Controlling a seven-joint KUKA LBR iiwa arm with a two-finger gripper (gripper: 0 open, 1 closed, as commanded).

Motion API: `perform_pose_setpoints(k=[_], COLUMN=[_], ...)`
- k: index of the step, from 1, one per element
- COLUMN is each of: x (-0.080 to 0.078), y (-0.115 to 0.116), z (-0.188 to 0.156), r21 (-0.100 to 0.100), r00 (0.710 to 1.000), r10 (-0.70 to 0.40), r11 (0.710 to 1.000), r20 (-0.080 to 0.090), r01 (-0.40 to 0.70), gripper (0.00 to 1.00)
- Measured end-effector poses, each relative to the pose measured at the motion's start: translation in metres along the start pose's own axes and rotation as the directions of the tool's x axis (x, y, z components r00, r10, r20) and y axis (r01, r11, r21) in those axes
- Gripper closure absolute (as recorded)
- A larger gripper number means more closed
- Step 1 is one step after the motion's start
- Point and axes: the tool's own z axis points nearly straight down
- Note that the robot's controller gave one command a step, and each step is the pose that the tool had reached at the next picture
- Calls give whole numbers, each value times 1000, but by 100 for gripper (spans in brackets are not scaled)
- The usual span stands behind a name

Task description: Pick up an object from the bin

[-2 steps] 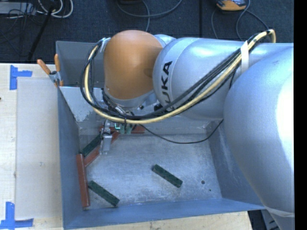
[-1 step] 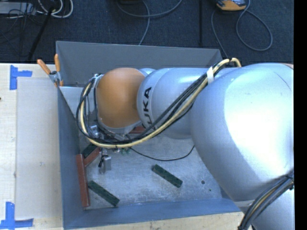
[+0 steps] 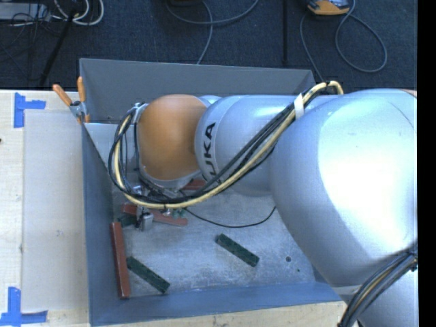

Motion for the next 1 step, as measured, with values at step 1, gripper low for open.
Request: perform_pose_setpoints(k=[1], x=[45], y=[-28], z=[0], r21=[1], r00=[1000], r10=[25], r11=[1000], r20=[-3], r01=[-25], gripper=[100])
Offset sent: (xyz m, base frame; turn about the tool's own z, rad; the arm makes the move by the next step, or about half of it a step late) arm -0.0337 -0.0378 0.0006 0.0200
